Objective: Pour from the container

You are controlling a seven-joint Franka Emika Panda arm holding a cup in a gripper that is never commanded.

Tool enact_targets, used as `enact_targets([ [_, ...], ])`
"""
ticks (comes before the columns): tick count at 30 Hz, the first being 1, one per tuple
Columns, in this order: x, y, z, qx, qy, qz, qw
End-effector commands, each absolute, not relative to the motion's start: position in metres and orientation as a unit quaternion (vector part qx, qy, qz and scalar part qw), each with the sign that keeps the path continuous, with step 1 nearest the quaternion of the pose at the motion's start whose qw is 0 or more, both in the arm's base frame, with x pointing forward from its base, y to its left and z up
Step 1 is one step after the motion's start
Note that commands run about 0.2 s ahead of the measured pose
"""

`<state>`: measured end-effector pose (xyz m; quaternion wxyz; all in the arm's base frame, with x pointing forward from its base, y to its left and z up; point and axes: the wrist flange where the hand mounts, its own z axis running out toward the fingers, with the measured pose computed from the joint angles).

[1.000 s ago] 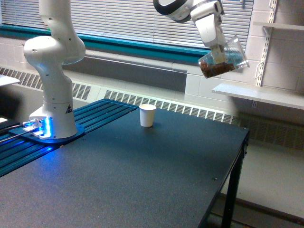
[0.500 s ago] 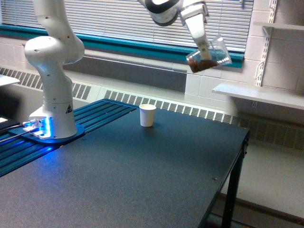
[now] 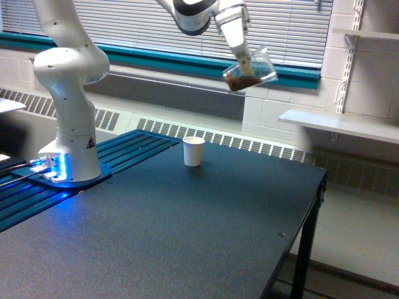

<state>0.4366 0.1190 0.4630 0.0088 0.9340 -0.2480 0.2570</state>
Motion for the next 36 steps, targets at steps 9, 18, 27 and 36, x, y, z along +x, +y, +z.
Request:
enact_targets([
  [9,0.383,0.164,0.432,0.937,-0.259,0.233,0.021],
  [18,0.365,0.190,0.426,0.944,-0.234,0.229,0.027],
  [27,0.348,0.221,0.417,0.949,-0.221,0.226,0.020],
  [36,0.321,0.239,0.396,0.954,-0.211,0.210,0.036],
])
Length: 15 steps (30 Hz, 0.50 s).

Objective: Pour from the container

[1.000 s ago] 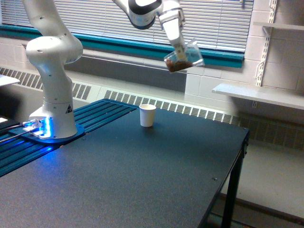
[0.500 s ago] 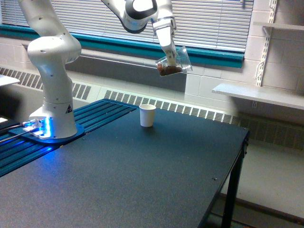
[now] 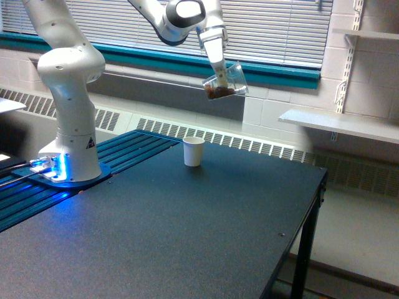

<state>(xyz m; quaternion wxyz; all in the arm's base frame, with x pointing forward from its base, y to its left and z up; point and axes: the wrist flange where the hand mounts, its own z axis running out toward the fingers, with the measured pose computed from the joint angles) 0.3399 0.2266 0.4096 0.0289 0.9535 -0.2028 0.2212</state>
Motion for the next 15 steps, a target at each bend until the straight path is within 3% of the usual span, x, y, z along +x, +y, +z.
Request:
enact_targets([
  [1,0.317,0.241,0.394,0.954,-0.211,0.208,0.038],
  [15,0.271,0.263,0.369,0.963,-0.193,0.181,0.054],
])
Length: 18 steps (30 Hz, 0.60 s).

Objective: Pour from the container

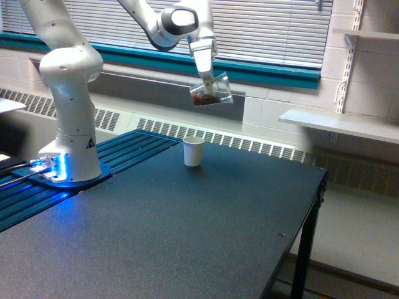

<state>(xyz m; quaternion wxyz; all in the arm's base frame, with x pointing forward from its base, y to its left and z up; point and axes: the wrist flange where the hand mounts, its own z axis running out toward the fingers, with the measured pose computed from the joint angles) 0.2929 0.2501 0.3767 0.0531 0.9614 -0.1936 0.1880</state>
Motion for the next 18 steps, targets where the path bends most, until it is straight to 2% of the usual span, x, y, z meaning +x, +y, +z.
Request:
enact_targets([
  [1,0.268,0.264,0.367,0.963,-0.193,0.179,0.055],
  [18,0.215,0.282,0.331,0.967,-0.198,0.149,0.062],
])
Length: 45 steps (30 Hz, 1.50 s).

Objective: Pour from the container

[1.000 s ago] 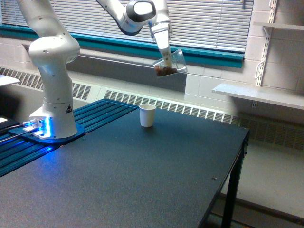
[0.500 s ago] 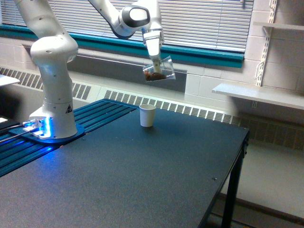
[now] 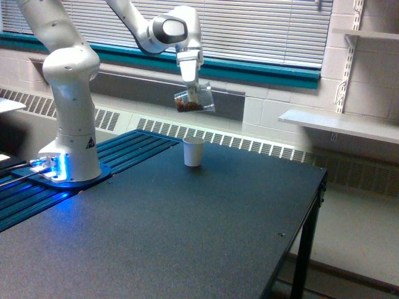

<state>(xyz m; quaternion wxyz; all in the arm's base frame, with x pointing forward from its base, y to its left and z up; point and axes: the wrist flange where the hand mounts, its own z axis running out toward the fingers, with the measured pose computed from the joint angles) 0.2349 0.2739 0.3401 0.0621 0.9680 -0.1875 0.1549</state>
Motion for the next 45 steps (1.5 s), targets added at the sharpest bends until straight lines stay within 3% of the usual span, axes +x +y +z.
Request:
enact_targets([
  [1,0.213,0.282,0.330,0.967,-0.198,0.147,0.062],
  [16,0.178,0.288,0.298,0.972,-0.202,0.103,0.065],
  [45,0.175,0.281,0.258,0.978,-0.193,0.031,0.068],
])
